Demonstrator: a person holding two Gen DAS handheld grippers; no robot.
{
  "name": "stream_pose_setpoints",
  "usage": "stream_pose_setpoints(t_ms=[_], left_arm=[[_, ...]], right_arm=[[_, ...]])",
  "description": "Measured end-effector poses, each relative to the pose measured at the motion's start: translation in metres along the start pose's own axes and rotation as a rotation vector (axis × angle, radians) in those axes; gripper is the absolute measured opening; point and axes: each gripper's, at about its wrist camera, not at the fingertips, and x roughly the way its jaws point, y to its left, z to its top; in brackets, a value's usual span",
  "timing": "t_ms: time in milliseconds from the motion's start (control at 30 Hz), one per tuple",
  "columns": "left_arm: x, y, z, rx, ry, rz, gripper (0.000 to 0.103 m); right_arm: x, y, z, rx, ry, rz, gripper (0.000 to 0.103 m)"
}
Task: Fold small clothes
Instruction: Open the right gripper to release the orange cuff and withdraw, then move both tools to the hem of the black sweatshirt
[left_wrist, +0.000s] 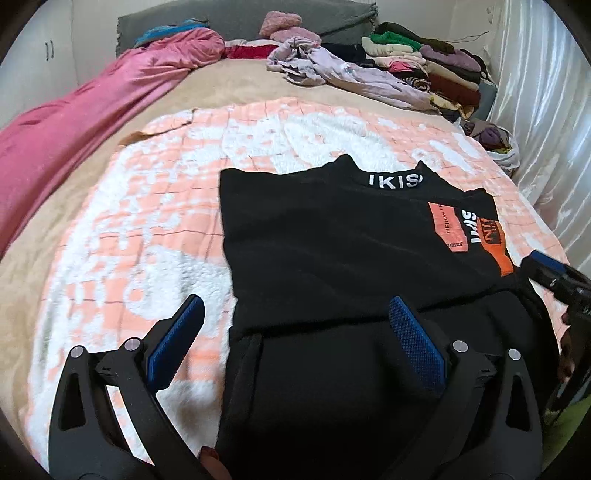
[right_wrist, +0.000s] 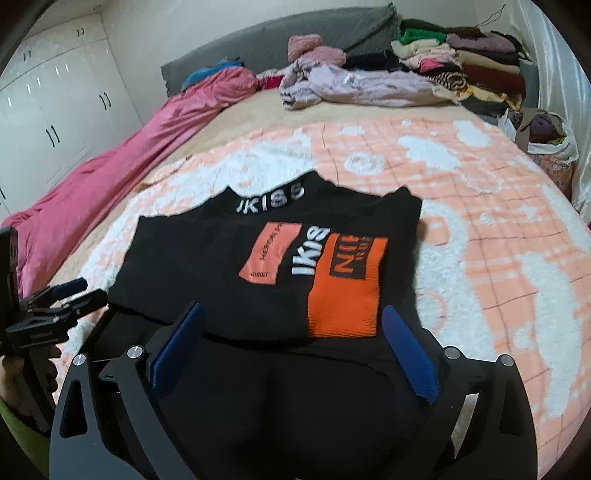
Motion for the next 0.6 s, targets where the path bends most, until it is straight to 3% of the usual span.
stream_pose_setpoints(t_ms=[600], left_arm=[[-0.042, 0.005, -0.009, -0.02, -0.016, 0.004, 0.094]], right_arm=[[-0.114, -0.04, -0.016, 0.127, -0.197, -0.002, 0.098]])
